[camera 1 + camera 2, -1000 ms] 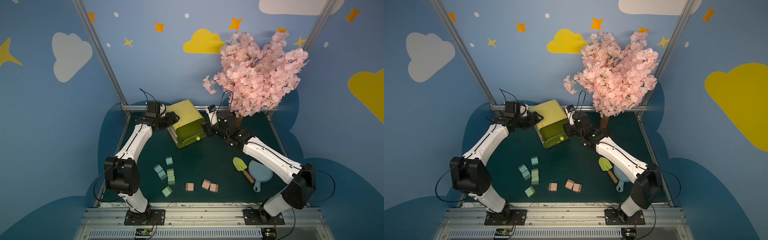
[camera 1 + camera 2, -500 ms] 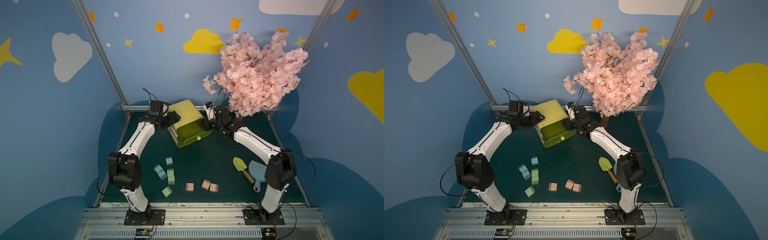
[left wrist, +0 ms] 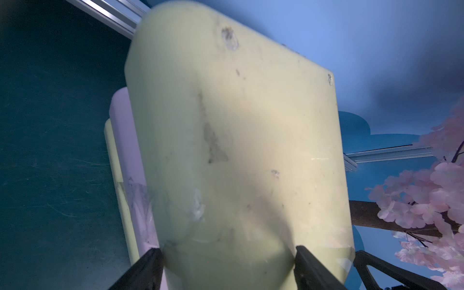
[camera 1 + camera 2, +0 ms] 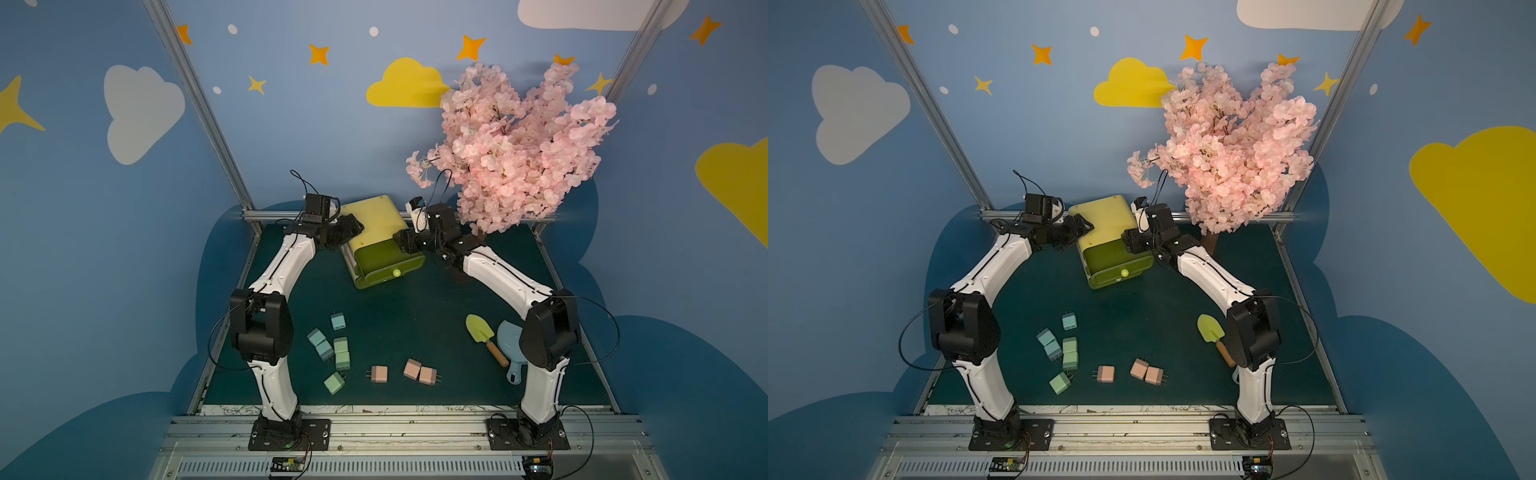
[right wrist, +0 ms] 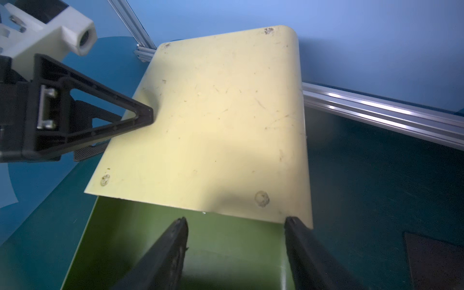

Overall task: Place the plugs into the drawer by color
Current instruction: Adjust the storage box at the center of the board.

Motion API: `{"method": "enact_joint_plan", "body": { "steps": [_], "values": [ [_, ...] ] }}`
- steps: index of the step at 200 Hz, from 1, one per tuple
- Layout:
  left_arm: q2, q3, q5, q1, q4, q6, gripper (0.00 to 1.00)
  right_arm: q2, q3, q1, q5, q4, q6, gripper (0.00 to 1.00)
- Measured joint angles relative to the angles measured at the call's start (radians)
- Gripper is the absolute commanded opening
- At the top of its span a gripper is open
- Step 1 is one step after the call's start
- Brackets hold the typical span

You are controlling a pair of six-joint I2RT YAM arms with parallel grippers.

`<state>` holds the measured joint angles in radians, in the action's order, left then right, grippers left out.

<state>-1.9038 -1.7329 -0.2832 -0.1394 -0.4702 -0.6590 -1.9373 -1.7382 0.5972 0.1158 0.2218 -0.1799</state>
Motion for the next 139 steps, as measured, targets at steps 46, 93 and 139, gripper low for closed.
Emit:
{"method": "enact_joint_plan", "body": {
  "steps": [46,93,139],
  "values": [
    [-0.001,0.000,-0.005,0.005,-0.001,0.000,0.82,-0.023,-0.043,-0.005,0.002,0.010,0.000,0.66],
    [-0.001,0.000,-0.018,0.015,-0.003,0.003,0.82,-0.096,-0.126,-0.011,0.006,0.009,-0.001,0.65],
    [-0.001,0.000,-0.034,0.030,-0.010,0.027,0.82,-0.115,-0.156,-0.015,0.020,0.020,0.004,0.65]
  ]
}}
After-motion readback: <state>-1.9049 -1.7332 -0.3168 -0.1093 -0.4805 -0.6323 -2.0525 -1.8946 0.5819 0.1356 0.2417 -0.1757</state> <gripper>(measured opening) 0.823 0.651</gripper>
